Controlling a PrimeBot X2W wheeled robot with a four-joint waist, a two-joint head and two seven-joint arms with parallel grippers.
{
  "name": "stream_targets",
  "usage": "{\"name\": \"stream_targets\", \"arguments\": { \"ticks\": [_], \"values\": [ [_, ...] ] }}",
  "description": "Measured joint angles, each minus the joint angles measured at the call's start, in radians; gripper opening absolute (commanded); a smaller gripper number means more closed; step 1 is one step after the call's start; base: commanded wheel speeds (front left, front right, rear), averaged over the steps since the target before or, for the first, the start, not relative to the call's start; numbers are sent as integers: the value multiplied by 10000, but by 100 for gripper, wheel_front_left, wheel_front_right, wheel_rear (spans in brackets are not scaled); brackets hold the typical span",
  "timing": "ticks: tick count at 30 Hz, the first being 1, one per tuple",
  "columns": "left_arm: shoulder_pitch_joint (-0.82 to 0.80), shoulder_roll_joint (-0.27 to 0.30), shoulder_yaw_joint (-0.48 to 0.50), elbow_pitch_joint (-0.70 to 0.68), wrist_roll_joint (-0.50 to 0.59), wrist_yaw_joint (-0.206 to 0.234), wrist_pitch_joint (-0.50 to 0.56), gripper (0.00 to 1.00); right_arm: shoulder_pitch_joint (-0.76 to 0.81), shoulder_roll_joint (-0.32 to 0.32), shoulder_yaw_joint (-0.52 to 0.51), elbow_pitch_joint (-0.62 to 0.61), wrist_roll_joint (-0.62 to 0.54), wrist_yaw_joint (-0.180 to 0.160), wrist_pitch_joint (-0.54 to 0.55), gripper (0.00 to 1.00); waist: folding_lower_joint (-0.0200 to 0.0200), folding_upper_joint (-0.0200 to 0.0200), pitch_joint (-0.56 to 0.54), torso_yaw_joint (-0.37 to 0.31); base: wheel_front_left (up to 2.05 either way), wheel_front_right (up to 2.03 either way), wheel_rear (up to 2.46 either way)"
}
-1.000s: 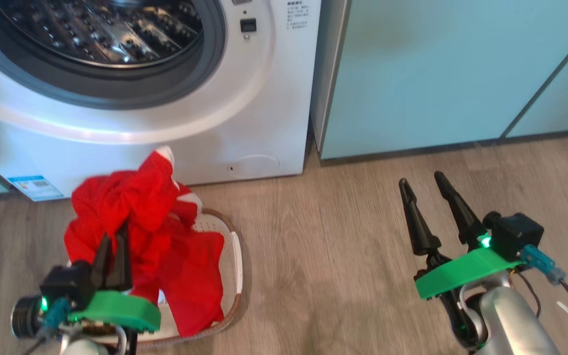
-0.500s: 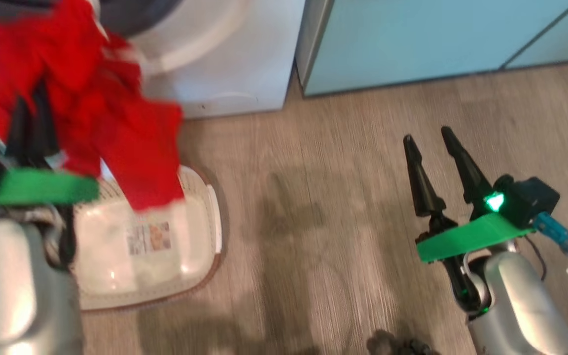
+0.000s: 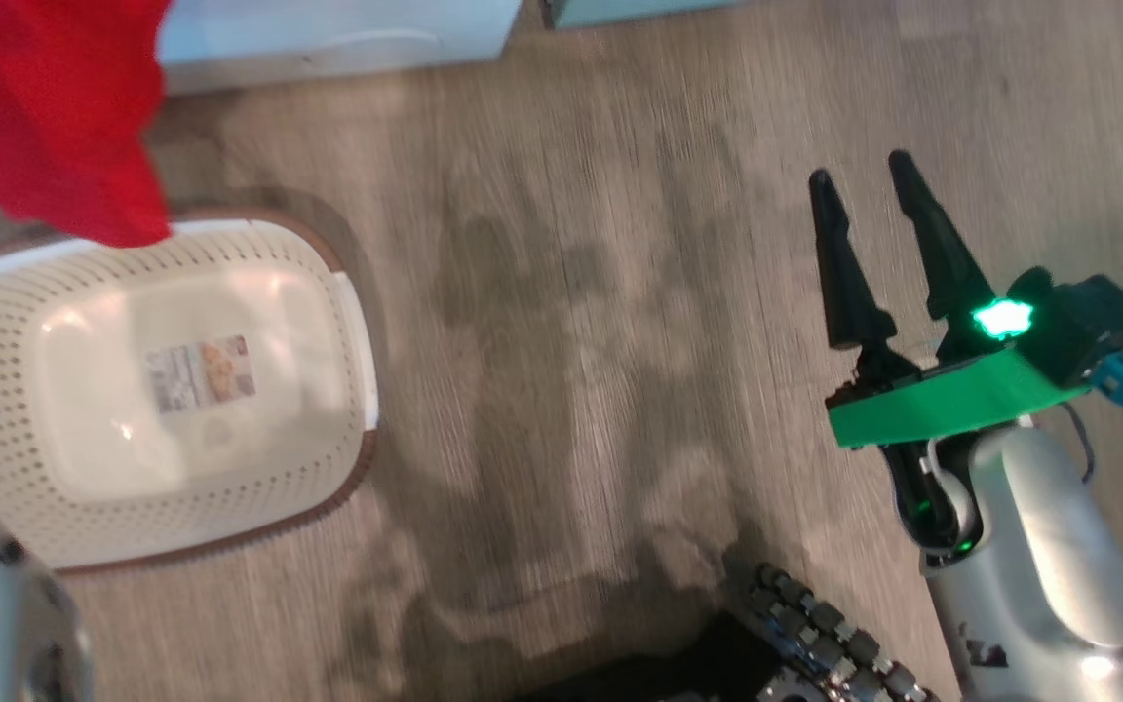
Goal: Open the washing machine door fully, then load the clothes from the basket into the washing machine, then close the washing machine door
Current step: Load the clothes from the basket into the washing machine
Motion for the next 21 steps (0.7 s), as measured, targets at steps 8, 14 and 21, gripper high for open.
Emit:
{"name": "stream_targets", "arguments": {
  "ticks": [8,14,21],
  "values": [
    [-2530,1131,-637,1214,359,-100,-46,0,-466,2,198,-211,562,0,0,100,1,0,1357,-348,0,0,0],
    [-4269,1885,-1668,2523,441,-178,-48,0,-793,10,522,-247,872,0,0,100,0,0,2224,-640,0,0,0],
    [-5768,2644,-3319,3565,441,-180,-48,0,-1024,35,917,-249,1151,0,0,100,-1,0,2686,-1019,0,0,0]
  ]
}}
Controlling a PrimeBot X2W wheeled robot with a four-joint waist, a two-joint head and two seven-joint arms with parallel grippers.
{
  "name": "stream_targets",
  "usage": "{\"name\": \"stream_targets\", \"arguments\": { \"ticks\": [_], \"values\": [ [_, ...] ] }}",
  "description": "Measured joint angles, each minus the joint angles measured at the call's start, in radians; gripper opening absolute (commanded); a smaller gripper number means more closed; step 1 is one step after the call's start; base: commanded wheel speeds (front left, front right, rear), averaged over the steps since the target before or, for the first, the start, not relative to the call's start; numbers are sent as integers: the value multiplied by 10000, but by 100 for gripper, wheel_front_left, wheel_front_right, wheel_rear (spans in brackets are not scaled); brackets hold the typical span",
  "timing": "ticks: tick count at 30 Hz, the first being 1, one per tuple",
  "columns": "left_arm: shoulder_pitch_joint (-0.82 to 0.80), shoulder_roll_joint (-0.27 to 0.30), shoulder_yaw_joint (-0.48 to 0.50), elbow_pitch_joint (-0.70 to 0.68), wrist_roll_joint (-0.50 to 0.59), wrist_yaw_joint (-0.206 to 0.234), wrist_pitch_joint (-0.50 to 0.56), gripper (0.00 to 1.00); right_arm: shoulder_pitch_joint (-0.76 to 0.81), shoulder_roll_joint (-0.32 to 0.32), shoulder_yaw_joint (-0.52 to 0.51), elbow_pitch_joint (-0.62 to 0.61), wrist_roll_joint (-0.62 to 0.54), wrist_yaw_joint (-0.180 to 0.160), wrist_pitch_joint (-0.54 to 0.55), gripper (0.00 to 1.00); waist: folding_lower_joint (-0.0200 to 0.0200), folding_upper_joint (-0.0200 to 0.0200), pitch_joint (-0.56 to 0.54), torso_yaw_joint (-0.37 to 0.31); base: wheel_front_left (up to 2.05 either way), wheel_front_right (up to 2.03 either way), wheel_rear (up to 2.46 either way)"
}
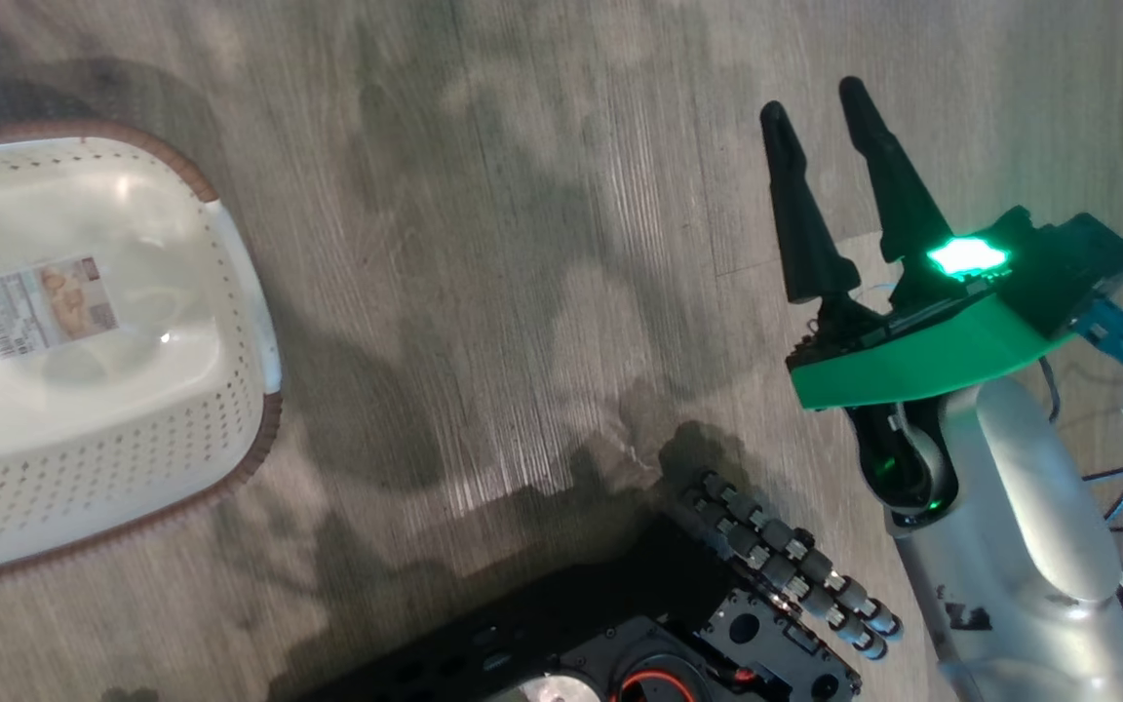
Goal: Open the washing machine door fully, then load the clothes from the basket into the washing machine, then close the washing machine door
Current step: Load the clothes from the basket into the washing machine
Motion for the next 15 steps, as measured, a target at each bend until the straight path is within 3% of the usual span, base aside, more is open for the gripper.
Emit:
{"name": "stream_targets", "arguments": {
  "ticks": [7,15],
  "values": [
    [-1263,176,-405,-90,-184,-2,0,0,-5,0,136,15,165,0,0,100,-1,1,-91,-152,0,0,0],
    [-1536,107,-577,54,-339,0,-8,0,-11,0,188,-94,165,0,0,100,-1,1,-79,-100,0,0,0]
  ]
}}
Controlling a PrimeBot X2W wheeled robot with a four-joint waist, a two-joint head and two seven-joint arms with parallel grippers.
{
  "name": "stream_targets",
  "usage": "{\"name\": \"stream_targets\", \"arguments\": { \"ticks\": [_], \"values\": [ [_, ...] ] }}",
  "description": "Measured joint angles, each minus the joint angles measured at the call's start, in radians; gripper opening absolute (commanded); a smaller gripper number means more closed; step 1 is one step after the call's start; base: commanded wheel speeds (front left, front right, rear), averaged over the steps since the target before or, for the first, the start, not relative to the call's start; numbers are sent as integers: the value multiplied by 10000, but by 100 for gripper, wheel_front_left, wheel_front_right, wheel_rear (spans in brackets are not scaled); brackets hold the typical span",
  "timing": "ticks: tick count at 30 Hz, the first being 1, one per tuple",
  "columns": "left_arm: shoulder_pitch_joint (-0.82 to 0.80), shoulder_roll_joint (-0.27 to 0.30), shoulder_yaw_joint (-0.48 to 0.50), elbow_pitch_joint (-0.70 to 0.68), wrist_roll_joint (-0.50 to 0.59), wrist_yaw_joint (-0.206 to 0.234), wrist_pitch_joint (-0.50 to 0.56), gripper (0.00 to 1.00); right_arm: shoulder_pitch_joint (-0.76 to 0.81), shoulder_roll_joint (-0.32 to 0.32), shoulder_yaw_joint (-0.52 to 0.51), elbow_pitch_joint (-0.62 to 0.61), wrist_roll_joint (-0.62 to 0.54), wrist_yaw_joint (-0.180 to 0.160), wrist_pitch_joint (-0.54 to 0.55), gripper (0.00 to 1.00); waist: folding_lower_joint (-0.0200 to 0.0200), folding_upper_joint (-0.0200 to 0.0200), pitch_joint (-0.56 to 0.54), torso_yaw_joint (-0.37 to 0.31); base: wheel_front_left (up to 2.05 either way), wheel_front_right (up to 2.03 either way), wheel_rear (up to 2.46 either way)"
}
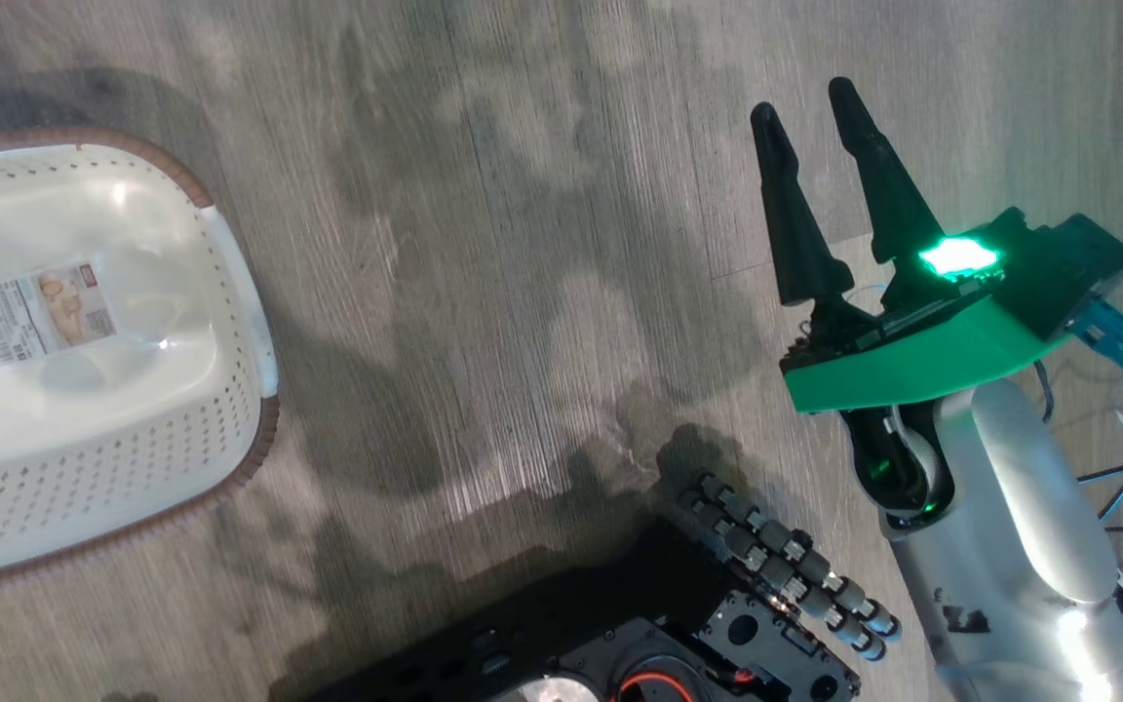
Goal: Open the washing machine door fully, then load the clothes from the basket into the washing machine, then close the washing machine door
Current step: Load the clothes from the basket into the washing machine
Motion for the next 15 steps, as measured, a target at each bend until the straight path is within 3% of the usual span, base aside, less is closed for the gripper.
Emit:
{"name": "stream_targets", "arguments": {
  "ticks": [15],
  "values": [
    [-1851,188,-1304,3925,867,2,291,0,-430,2,464,-69,268,0,0,100,0,0,566,-312,0,0,0]
  ]
}}
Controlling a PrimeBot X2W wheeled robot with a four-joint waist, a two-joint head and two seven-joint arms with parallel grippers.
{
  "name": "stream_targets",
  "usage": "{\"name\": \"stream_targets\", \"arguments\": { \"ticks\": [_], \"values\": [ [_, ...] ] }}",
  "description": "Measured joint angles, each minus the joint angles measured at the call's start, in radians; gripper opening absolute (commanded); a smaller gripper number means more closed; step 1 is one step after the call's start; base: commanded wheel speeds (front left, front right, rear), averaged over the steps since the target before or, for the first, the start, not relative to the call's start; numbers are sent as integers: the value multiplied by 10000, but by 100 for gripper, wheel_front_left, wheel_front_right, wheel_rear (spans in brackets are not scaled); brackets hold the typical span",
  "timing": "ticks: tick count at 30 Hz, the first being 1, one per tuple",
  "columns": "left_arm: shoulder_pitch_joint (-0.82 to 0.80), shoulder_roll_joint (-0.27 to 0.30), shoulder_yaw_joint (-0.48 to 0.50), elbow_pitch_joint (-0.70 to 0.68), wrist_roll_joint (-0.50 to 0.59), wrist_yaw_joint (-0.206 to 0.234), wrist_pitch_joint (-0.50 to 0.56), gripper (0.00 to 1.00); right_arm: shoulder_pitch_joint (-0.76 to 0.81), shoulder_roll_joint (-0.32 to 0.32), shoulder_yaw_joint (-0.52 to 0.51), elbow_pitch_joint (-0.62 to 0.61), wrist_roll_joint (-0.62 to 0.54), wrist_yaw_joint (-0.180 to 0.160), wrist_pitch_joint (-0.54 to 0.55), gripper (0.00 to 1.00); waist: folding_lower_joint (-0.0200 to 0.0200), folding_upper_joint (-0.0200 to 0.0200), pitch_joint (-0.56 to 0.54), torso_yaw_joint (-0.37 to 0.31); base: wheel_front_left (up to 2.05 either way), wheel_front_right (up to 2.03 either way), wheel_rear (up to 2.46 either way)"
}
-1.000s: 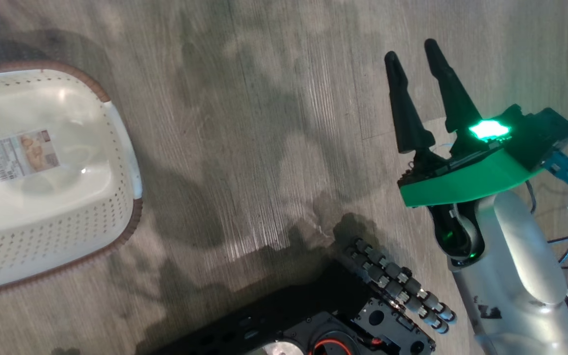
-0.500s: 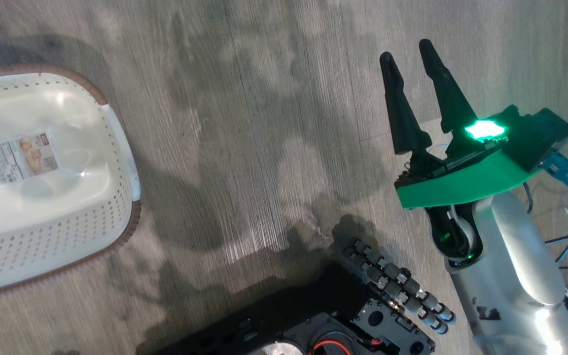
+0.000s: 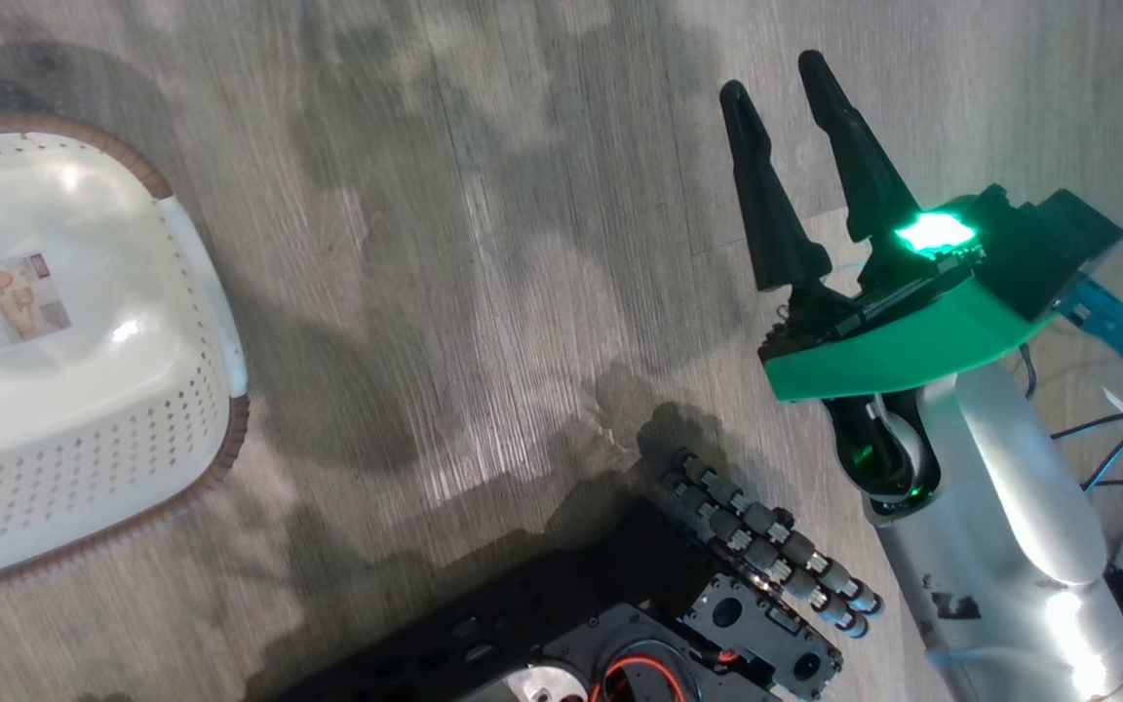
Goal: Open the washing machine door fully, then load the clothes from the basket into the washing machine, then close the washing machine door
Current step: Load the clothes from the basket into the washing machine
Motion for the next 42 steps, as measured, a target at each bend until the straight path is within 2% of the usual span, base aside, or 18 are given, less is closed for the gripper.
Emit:
{"name": "stream_targets", "arguments": {
  "ticks": [6,9,12,17,22,23,24,25,37,42],
  "values": [
    [-670,-128,-205,359,0,8,-196,0,-3,0,35,21,115,0,0,100,0,0,53,-117,0,0,0],
    [-1007,-224,-23,293,-121,372,-205,0,-3,0,38,21,186,0,0,100,0,0,70,-151,0,0,0],
    [-1029,-226,102,-499,-276,692,-236,0,-6,0,38,21,186,0,0,100,0,0,106,-184,0,0,0],
    [-967,-222,-102,-447,-140,694,-282,0,-5,0,29,27,190,0,0,100,0,0,32,-173,0,0,0],
    [-941,-242,-326,721,-132,477,-182,0,-5,0,-40,29,190,0,0,100,0,0,6,-129,0,0,0],
    [-940,-244,-362,915,-130,474,-176,39,-5,0,-46,29,190,0,0,100,0,0,10,-120,0,0,0],
    [-941,-249,-370,1066,-132,470,-176,96,-5,0,-42,31,188,0,0,100,0,0,15,-111,0,0,0],
    [-945,-251,-374,1175,-132,445,-178,100,-5,0,-38,35,188,0,0,100,0,0,16,-104,0,0,0],
    [-922,-328,-610,1772,-343,389,-224,100,-116,0,-58,123,140,0,0,100,0,0,-334,-159,0,0,0],
    [-207,-481,-617,1856,-662,257,-284,100,-168,0,-309,190,-113,0,0,100,0,0,-758,-37,0,0,0]
  ]
}}
